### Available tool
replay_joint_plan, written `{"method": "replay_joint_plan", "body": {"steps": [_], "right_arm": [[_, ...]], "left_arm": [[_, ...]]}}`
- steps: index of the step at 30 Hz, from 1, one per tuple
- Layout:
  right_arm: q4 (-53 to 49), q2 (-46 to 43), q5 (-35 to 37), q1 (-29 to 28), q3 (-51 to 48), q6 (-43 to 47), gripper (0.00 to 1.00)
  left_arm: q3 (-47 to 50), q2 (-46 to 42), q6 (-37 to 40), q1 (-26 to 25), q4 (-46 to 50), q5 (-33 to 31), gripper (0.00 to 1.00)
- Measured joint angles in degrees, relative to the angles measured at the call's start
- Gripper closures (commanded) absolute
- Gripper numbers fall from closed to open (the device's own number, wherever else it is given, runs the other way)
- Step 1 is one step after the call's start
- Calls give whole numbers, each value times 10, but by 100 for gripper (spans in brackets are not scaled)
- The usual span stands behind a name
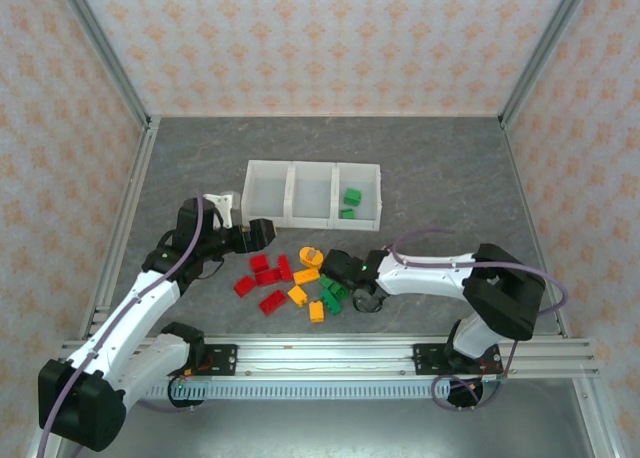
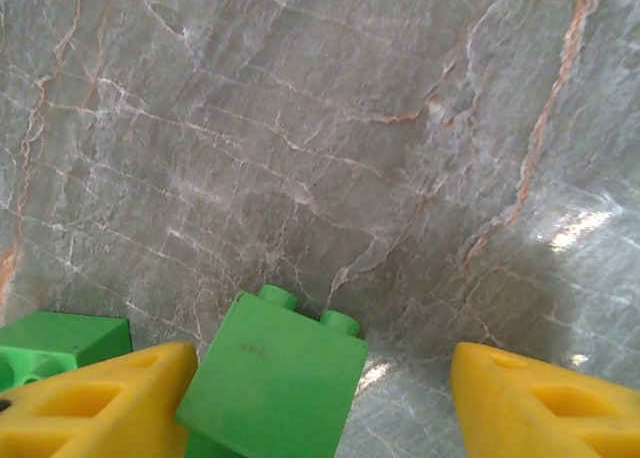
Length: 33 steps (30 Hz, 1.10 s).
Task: Sort the legos into containers by color
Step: Pick up the lego from the bottom-center of the table, then place the lego in the container.
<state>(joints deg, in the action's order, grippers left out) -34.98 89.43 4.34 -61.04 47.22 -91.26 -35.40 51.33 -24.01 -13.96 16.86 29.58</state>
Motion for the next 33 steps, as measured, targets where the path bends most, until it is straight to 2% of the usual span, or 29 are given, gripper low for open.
{"method": "replay_joint_plan", "body": {"steps": [4,10,12,14,17,21,24,28,33], "right_arm": [[-18,1,-2,-3,-4,2,71],[-22,-2,0,-4,-4,0,78],[-24,-3,3,-4,-4,0,85],[-32,-3,21,-4,0,5,94],[-50,-13,59,-3,19,31,100],[-37,-78,122,-3,45,99,100],[-9,-149,156,21,53,176,100],[37,-203,161,110,68,301,100],[90,-175,120,206,108,480,100]], "left_arm": [[0,0,0,-2,0,0,1],[0,0,0,-3,0,0,1],[0,0,0,-3,0,-1,1],[0,0,0,-3,0,0,1],[0,0,0,-3,0,0,1],[0,-1,0,-3,1,-1,1],[0,-10,0,-3,1,-2,1],[0,-21,0,-3,1,-2,1],[0,-23,0,-3,0,-6,1]]}}
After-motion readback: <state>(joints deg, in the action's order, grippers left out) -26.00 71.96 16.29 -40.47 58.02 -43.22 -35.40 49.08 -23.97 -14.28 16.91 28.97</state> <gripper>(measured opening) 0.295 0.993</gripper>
